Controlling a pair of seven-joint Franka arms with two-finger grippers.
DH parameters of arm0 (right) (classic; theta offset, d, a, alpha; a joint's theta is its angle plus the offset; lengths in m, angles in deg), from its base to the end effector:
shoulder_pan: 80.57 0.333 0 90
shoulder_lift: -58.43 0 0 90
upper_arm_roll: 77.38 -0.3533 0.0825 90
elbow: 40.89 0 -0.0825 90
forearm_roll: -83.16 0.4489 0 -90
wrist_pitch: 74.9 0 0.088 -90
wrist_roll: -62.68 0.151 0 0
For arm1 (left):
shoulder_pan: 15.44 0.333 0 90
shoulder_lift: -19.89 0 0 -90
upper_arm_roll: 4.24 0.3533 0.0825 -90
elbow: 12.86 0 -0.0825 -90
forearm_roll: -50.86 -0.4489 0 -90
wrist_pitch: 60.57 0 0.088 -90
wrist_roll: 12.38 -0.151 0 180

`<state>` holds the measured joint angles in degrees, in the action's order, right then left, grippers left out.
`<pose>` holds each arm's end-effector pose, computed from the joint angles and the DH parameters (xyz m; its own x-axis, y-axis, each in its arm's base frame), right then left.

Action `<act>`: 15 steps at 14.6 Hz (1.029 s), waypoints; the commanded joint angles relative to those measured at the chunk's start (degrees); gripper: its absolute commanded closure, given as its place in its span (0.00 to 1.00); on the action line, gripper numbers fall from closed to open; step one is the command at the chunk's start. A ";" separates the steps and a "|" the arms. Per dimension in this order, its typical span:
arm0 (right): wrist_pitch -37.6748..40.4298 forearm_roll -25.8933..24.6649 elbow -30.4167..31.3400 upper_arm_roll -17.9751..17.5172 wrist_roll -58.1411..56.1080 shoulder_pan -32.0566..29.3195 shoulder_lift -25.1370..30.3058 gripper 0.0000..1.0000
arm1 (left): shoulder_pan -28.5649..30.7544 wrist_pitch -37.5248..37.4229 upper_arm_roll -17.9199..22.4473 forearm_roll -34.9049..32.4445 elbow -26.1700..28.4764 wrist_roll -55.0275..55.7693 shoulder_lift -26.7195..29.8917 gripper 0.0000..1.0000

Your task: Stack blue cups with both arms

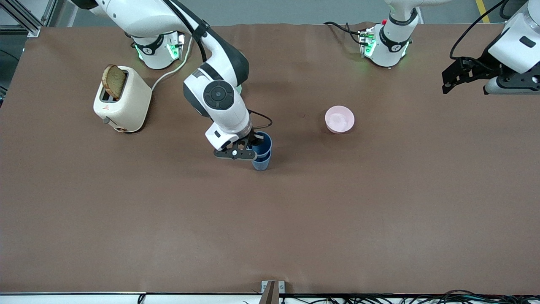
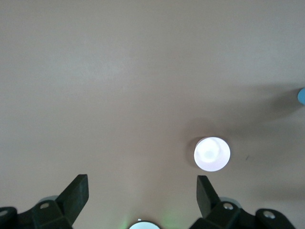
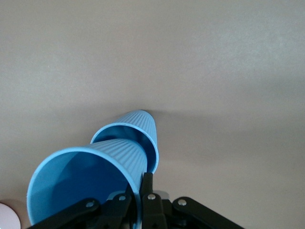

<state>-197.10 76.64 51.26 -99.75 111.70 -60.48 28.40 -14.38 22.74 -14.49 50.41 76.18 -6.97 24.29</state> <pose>0.5883 0.4841 0.3019 0.9936 -0.1048 -0.0429 -0.1084 -0.9898 -0.0923 0.5714 -0.0954 0.6619 0.9977 -0.0641 -0.0223 -0.0647 -0.9976 -0.0237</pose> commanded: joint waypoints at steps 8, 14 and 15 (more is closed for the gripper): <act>-0.59 -2.00 -0.22 -0.48 3.54 -1.09 0.40 0.00 | 0.43 0.19 0.32 0.71 1.22 -1.28 1.74 0.00; 9.50 -2.96 -0.22 -0.48 3.01 -16.63 15.76 0.00 | 0.87 0.10 0.58 0.80 1.05 -1.55 1.66 0.00; 12.83 -4.36 -0.22 -0.40 0.58 -20.40 19.01 0.00 | 1.31 0.10 0.67 0.71 1.05 -1.63 1.57 0.00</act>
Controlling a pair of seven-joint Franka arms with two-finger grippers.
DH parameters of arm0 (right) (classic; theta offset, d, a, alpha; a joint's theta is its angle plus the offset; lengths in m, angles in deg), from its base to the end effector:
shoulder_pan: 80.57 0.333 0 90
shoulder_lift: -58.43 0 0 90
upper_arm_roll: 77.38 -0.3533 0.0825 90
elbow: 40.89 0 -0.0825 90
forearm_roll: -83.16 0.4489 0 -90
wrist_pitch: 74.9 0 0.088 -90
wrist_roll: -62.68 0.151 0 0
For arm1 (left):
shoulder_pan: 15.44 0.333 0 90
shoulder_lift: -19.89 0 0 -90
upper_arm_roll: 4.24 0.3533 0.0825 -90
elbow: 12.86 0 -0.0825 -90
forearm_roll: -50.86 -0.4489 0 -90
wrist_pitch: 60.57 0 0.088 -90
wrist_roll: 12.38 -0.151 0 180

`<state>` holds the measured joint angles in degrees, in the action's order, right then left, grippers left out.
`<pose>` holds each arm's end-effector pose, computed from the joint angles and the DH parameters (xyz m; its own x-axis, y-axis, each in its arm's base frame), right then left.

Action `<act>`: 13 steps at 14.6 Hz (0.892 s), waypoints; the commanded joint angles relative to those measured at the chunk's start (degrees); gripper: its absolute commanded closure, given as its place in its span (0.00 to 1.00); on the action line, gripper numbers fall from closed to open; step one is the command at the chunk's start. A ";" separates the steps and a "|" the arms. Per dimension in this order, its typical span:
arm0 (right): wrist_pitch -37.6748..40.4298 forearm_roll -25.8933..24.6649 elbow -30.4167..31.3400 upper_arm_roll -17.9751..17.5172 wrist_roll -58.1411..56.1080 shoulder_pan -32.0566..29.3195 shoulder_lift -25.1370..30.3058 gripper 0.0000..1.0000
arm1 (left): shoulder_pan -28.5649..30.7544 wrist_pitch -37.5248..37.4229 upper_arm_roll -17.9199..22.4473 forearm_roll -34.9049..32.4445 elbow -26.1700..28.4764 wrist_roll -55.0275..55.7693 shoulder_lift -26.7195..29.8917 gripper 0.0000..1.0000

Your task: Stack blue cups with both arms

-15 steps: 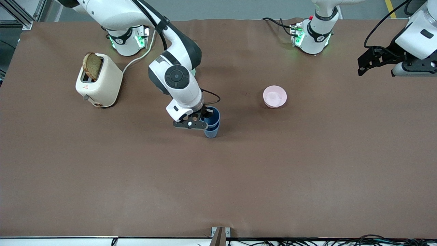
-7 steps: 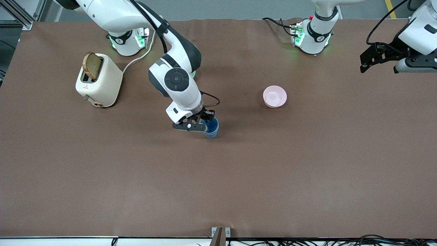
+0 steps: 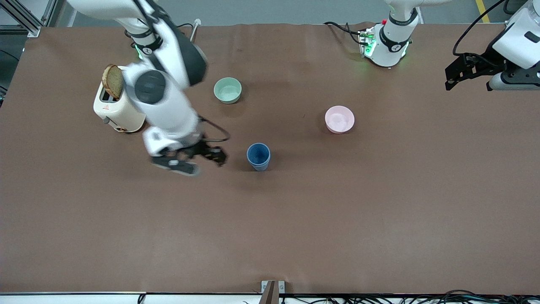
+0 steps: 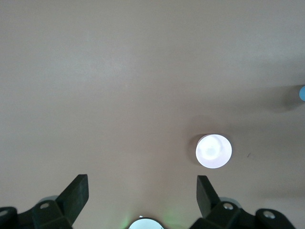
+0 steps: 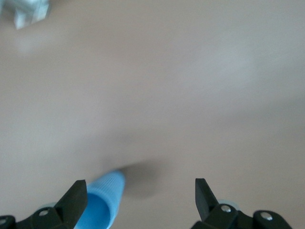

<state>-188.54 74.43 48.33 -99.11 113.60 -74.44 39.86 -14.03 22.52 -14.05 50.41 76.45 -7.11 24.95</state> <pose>0.6777 0.3087 0.4563 0.9241 -0.3686 0.1007 -0.3618 -0.9288 -0.0796 0.5681 -0.0873 0.6658 0.9984 -0.0527 -0.0193 -0.0531 -0.9983 -0.0247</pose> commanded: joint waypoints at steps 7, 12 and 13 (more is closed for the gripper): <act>19.48 6.79 2.01 19.96 -39.37 -8.05 19.88 0.00 | 1.41 0.32 0.23 0.36 -1.85 -1.49 -0.67 0.00; 23.38 6.80 -2.83 20.15 -46.62 -10.52 19.18 0.00 | 1.32 0.06 0.32 -0.08 -3.35 -1.40 -1.82 0.00; 23.38 6.54 -3.09 20.15 -46.79 -10.17 19.18 0.00 | 1.32 0.06 0.32 -0.08 -3.35 -1.40 -1.82 0.00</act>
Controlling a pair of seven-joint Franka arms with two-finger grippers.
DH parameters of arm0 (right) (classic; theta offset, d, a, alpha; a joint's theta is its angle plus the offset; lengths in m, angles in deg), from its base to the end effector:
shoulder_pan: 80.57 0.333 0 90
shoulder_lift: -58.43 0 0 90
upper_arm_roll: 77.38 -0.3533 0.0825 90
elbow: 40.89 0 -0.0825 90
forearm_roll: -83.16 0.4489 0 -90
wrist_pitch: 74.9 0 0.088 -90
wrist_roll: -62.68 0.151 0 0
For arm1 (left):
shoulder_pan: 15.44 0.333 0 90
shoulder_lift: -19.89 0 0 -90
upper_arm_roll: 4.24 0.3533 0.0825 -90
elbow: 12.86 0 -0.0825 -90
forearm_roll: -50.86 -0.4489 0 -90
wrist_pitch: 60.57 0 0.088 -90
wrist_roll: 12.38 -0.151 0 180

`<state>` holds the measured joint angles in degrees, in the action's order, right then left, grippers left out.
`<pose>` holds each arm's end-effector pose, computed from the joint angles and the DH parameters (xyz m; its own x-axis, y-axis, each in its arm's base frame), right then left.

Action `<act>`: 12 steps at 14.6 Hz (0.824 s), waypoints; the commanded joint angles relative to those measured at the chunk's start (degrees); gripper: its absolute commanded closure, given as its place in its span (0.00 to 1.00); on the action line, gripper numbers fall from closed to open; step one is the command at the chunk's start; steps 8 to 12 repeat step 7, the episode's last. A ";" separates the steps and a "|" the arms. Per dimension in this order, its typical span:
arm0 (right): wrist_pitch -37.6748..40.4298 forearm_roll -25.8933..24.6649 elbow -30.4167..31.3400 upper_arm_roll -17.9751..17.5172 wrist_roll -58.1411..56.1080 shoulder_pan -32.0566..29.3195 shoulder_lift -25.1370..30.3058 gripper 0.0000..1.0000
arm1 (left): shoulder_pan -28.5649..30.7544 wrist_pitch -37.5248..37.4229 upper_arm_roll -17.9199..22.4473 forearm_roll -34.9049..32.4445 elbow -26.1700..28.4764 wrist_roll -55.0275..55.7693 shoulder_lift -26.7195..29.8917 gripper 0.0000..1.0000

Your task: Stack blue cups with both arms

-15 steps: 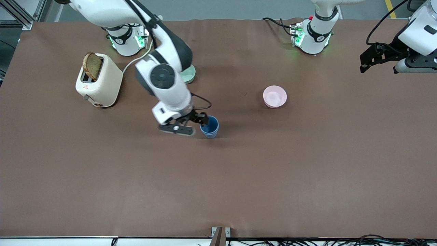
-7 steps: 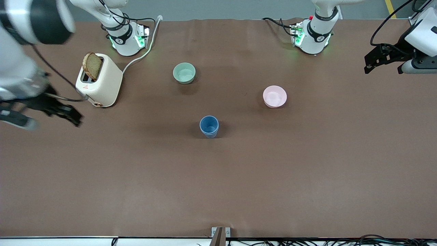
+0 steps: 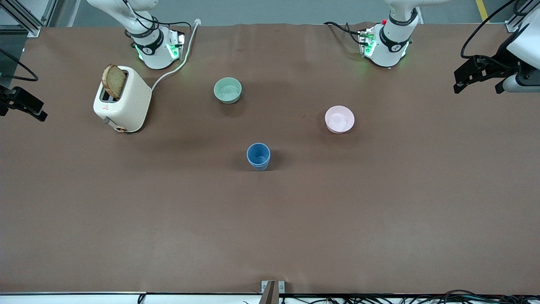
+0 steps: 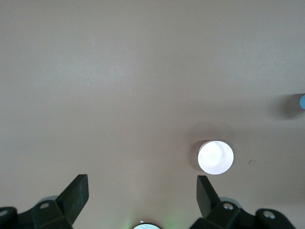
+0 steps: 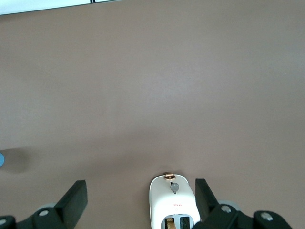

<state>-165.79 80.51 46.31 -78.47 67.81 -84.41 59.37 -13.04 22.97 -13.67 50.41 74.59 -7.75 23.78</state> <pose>0.6181 -0.0365 0.6560 0.9871 -0.1361 0.0845 -0.1398 -0.9894 0.0390 0.5787 -0.0737 0.6718 0.9992 -0.0406 0.0003 -0.0406 -0.9990 -0.0190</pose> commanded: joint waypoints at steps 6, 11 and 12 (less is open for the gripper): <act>2.03 0.55 -1.59 -0.57 -1.35 -0.20 -0.41 0.00 | 0.15 -1.72 -0.33 -0.08 -1.58 -0.59 -0.64 0.00; 2.82 0.46 -1.85 -0.57 -1.35 -0.29 -0.41 0.00 | 0.15 -1.72 -0.33 -0.08 -1.49 -0.59 -0.73 0.00; 2.82 0.46 -1.85 -0.57 -1.35 -0.29 -0.41 0.00 | 0.15 -1.72 -0.33 -0.08 -1.49 -0.59 -0.73 0.00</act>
